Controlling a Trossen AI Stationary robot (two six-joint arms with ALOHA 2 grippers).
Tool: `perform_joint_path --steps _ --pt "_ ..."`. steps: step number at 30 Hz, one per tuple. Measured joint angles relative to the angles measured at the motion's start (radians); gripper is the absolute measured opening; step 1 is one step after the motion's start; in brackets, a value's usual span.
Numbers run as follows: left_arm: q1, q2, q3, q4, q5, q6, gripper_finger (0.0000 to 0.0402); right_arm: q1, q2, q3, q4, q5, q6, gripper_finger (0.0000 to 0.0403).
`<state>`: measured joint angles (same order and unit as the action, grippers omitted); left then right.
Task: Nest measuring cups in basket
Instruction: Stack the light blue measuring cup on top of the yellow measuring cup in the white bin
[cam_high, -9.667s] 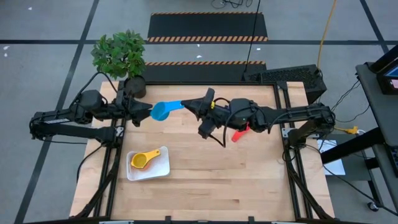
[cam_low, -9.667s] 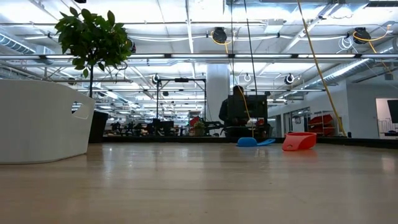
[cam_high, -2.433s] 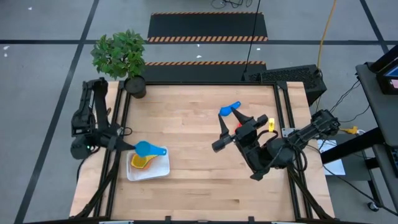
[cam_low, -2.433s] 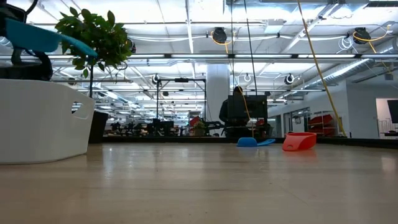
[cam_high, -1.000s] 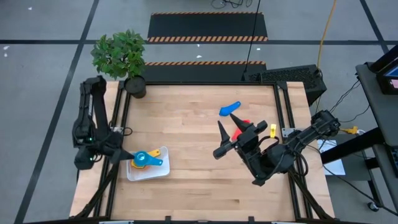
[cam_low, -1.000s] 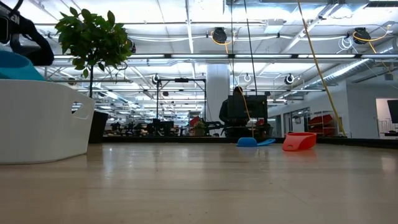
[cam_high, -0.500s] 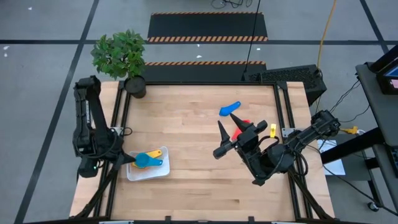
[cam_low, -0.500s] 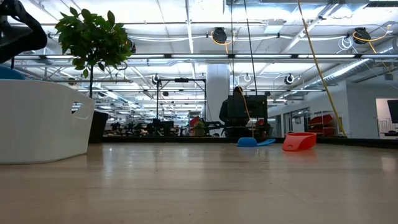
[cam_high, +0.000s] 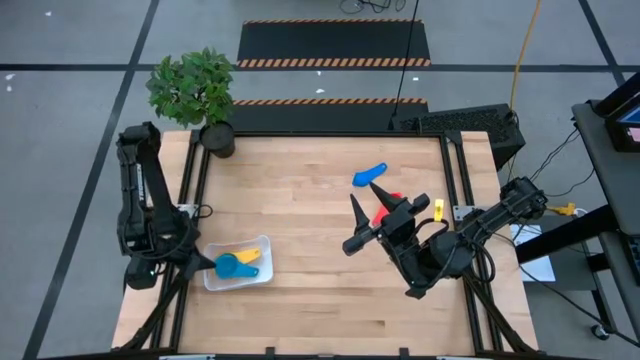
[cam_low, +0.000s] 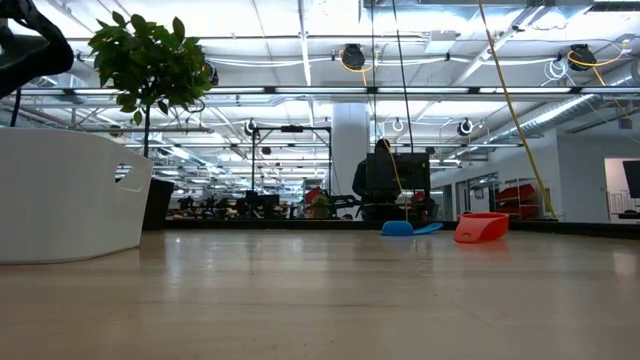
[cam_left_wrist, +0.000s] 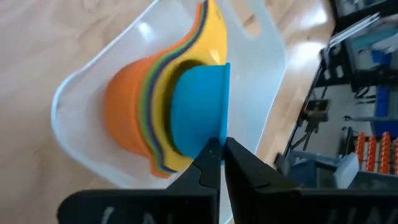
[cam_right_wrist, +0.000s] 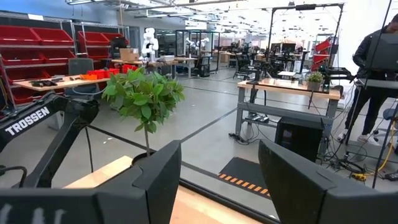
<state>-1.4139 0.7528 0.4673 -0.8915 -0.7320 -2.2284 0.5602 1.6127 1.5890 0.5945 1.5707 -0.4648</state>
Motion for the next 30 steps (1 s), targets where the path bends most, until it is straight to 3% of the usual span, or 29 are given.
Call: perform_joint_path --steps 5,13,30 --pt "0.014 0.000 0.000 0.005 0.089 -0.009 0.0047 0.000 0.000 0.000 0.000 0.000 0.000 0.0208" --pt "0.058 0.000 0.000 -0.017 0.112 -0.008 0.0119 0.004 0.000 0.000 0.000 0.000 0.007 0.0208" --pt "0.060 -0.079 0.047 -0.048 0.194 0.050 0.0124 0.011 0.000 0.000 0.003 0.000 0.008 0.0208"
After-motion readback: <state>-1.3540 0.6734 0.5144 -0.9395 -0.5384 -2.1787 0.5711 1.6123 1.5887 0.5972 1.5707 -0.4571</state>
